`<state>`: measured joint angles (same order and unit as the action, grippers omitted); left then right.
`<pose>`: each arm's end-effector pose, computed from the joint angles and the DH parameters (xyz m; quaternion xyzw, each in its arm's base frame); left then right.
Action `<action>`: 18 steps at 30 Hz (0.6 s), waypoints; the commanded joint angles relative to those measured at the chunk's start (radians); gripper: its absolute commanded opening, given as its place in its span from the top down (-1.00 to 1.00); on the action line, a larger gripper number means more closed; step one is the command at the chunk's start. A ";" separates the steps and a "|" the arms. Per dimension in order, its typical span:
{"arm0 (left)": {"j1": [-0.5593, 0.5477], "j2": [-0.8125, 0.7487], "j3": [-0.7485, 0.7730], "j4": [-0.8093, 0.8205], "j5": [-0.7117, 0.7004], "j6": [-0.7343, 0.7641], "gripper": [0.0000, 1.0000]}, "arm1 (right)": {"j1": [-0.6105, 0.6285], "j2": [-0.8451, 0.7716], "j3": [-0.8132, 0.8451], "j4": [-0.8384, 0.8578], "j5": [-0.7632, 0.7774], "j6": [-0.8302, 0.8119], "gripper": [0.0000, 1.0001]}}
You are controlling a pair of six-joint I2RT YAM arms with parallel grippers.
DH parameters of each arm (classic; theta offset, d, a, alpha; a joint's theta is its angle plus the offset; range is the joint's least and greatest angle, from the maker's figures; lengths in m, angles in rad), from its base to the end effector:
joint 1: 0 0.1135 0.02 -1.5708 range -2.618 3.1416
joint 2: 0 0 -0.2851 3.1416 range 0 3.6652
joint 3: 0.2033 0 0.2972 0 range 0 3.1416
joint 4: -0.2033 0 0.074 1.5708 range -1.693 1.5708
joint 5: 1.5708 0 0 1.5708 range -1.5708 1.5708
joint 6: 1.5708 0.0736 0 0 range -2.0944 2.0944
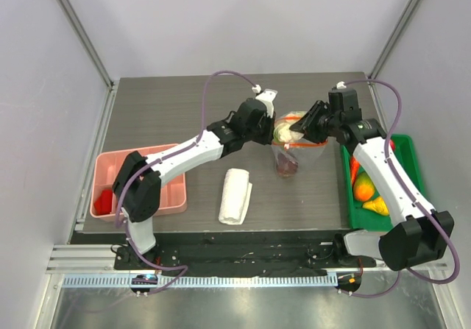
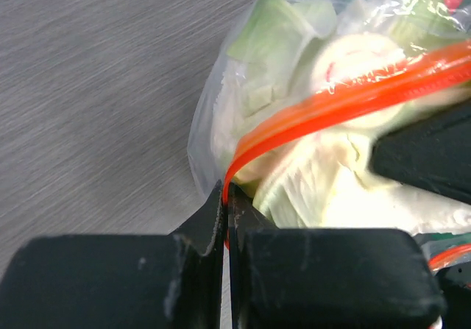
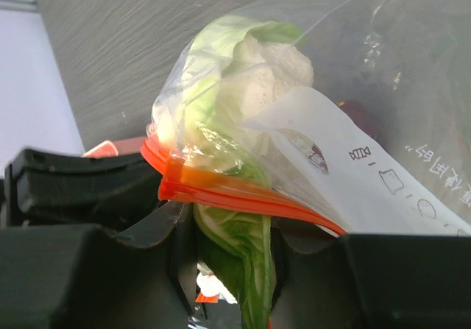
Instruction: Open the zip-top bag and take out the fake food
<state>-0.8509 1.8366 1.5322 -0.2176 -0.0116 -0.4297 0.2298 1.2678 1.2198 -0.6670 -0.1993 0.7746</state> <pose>0.3425 -0.3893 0.2850 0.1781 0.8471 -0.2951 0.4045 0.3267 0.0914 0.3358 0.2038 0.8830 0.2781 0.3184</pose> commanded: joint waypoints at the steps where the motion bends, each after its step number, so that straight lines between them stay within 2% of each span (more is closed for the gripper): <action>1: -0.066 -0.053 -0.062 0.168 0.018 -0.064 0.99 | 0.020 0.060 0.090 0.090 0.081 0.129 0.98; 6: -0.073 -0.039 -0.043 0.181 0.005 -0.099 1.00 | 0.039 0.081 0.063 0.150 0.092 0.198 0.98; 9: -0.074 -0.037 -0.037 0.214 0.085 -0.130 0.99 | 0.086 0.079 0.072 0.176 0.236 0.147 0.98; 13: -0.077 -0.023 -0.026 0.181 0.084 -0.123 0.99 | 0.100 0.093 0.076 0.205 0.236 0.124 0.97; 18: -0.076 -0.071 -0.082 0.215 0.149 -0.051 1.00 | 0.112 0.094 0.098 0.265 0.253 -0.062 0.97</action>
<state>-0.8707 1.8359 1.4605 -0.1490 -0.0757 -0.4965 0.3218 1.3529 1.2587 -0.6590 0.0181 0.8249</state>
